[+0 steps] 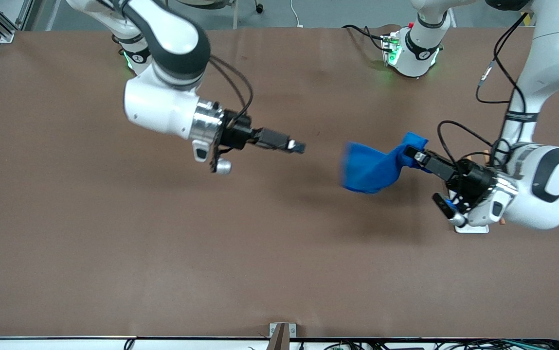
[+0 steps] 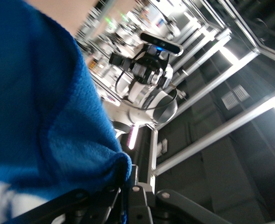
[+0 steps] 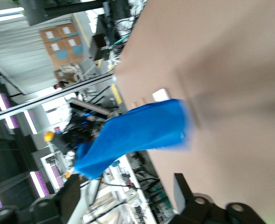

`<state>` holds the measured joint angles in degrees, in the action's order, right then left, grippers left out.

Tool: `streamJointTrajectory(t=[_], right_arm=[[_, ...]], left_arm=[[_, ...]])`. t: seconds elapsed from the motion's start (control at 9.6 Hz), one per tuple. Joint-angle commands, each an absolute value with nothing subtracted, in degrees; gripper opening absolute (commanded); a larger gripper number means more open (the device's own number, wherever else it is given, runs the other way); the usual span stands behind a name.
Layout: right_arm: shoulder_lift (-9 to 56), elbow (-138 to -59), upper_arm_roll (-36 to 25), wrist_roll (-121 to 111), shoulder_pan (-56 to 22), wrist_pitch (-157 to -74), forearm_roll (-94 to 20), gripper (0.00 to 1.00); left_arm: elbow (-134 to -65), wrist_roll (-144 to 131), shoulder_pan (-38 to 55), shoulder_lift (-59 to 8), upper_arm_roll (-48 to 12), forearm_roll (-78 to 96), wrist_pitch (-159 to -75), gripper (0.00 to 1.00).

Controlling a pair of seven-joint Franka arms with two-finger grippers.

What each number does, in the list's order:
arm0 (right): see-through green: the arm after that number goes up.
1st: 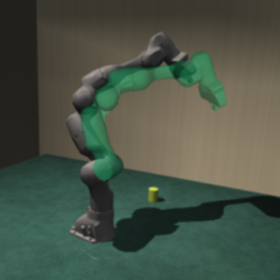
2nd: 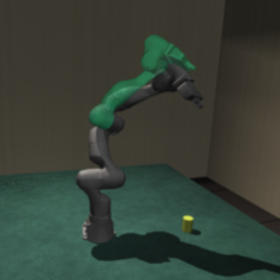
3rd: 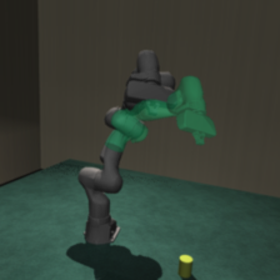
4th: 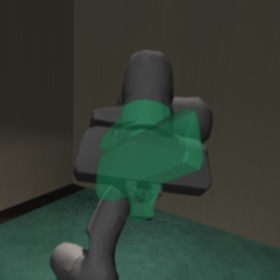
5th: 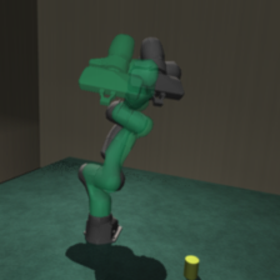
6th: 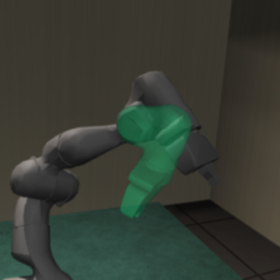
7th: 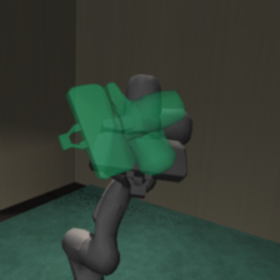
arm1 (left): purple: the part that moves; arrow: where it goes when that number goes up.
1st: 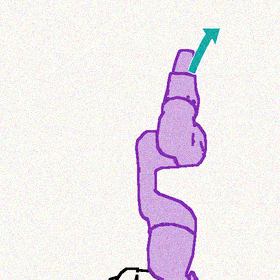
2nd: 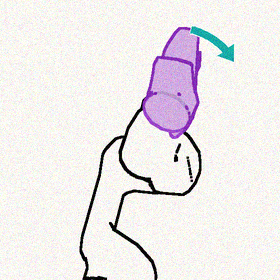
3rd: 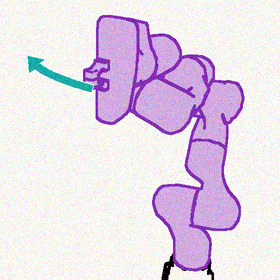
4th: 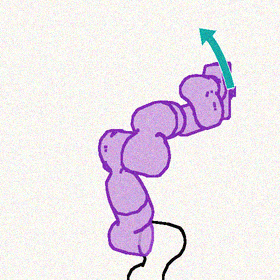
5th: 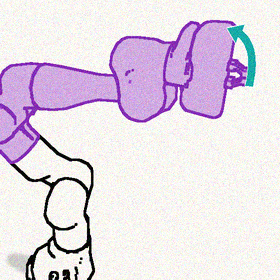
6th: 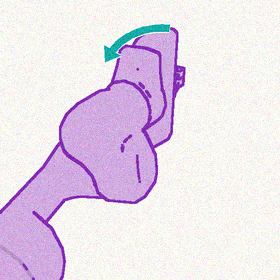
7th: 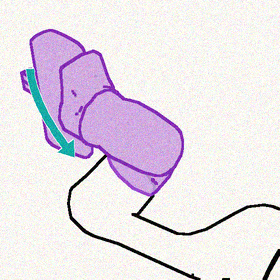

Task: Right arm passes towel to left arm to hang
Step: 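Pull the towel away with the left gripper while the right gripper releases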

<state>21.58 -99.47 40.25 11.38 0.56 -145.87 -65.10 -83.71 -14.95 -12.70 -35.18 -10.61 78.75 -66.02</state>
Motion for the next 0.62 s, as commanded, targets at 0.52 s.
streamJointTrajectory(t=[0.52], right_arm=[[13.4,-103.4,15.8,12.0,2.1,-124.1,-21.9,1.0]], left_arm=[[-73.7,-19.2,-11.8,-31.6,-2.6,41.4,-68.5,0.0]])
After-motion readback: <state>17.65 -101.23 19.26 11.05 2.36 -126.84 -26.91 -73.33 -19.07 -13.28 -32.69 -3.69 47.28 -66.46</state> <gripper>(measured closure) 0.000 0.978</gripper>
